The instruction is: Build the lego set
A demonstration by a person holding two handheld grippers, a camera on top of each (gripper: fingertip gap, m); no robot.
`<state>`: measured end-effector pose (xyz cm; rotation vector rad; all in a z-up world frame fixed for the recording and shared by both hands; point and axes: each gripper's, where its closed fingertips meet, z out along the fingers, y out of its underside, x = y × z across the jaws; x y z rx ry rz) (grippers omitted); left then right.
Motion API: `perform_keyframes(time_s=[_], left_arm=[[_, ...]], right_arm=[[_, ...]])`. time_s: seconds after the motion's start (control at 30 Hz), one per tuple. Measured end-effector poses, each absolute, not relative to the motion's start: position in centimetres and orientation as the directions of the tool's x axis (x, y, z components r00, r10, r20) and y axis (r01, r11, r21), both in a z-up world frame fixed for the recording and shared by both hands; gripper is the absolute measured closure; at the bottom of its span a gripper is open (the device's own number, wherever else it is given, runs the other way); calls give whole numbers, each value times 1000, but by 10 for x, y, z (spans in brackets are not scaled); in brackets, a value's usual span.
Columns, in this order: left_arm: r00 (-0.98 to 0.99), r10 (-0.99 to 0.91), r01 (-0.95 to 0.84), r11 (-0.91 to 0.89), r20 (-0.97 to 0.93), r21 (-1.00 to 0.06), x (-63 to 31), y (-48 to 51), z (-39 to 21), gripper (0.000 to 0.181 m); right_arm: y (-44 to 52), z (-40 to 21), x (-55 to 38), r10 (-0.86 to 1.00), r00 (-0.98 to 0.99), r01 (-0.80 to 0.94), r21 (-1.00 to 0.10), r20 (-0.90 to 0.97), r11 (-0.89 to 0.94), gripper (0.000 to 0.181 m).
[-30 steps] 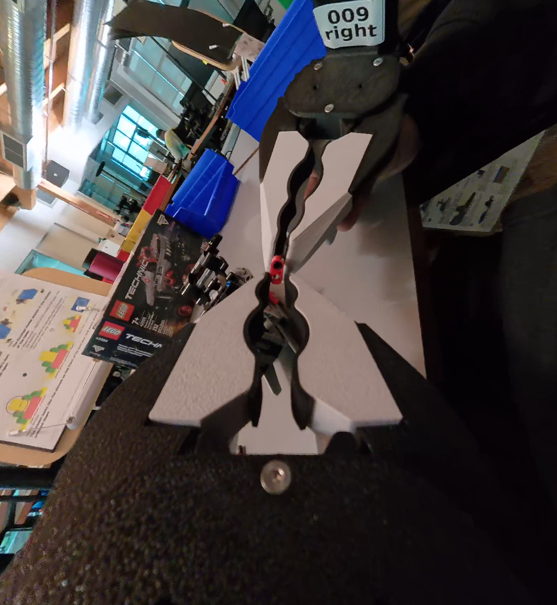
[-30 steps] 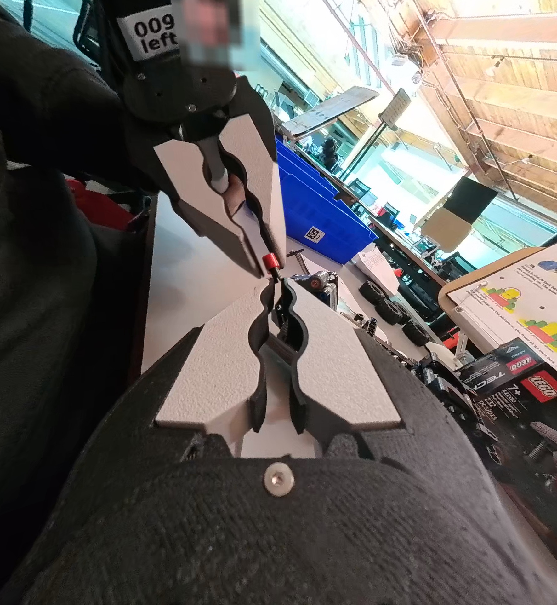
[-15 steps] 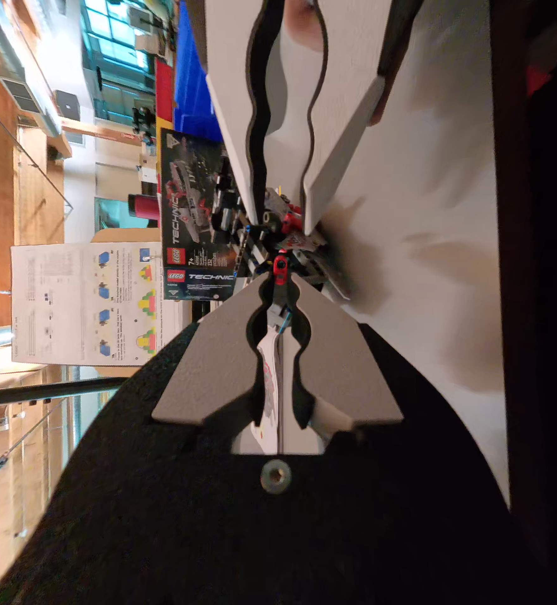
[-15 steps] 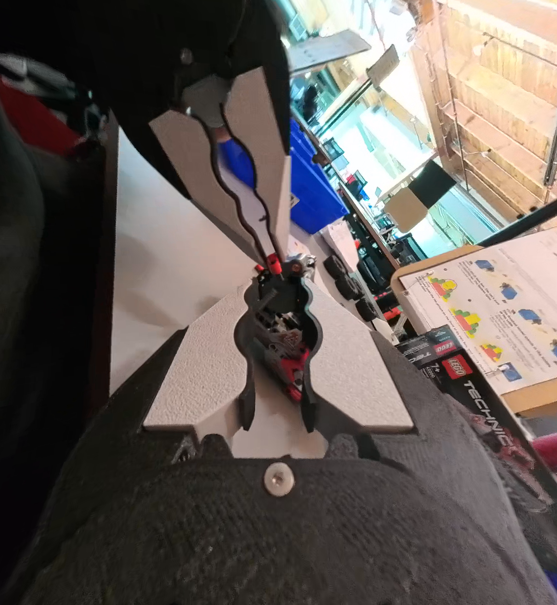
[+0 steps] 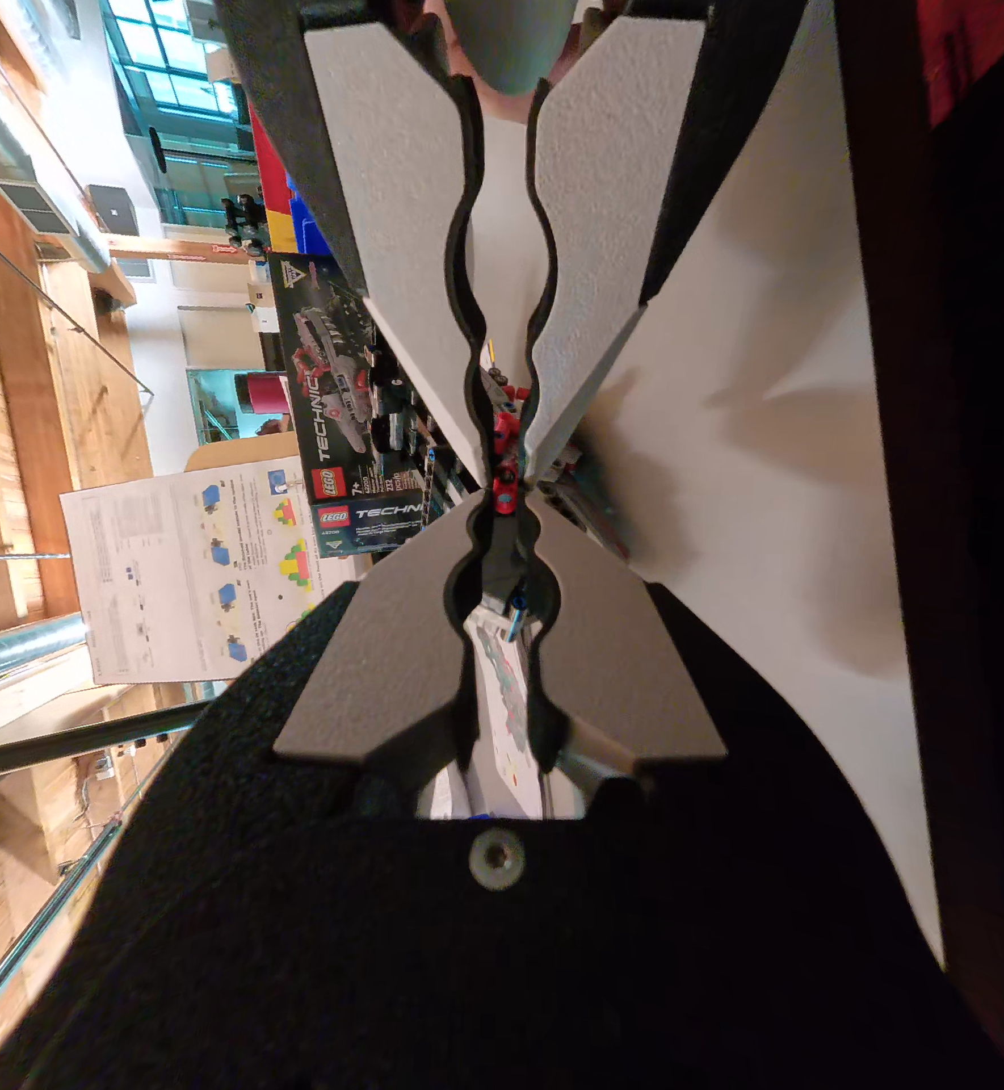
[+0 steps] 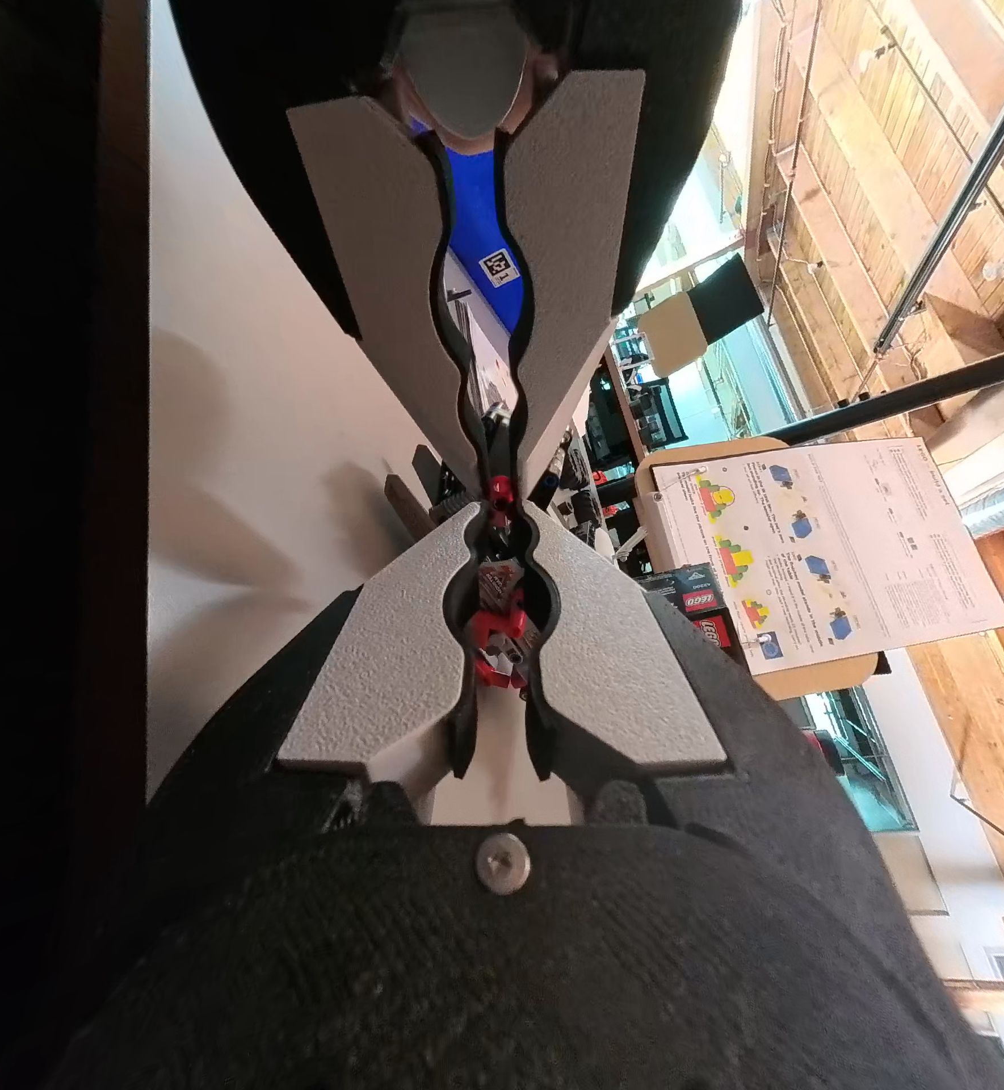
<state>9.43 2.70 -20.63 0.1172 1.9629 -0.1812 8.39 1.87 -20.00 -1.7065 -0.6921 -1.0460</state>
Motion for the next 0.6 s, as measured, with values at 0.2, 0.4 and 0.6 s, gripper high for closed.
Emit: perform_keyframes(time_s=[0.2,0.4,0.6], left_arm=[[-415,-31,201,972,-909,-125,95,29,-208,177],[-442,-59,247,951,-895,-184,96,28,-208,177],[-465,-101,262,933,-879,-245,98,29,-213,177]], right_arm=[[21,-201,85,-32,487,816,-468,873,-341,175],[22,-201,86,-46,518,804,-505,854,-314,176],[26,-208,90,-42,550,786,-534,834,-311,175]])
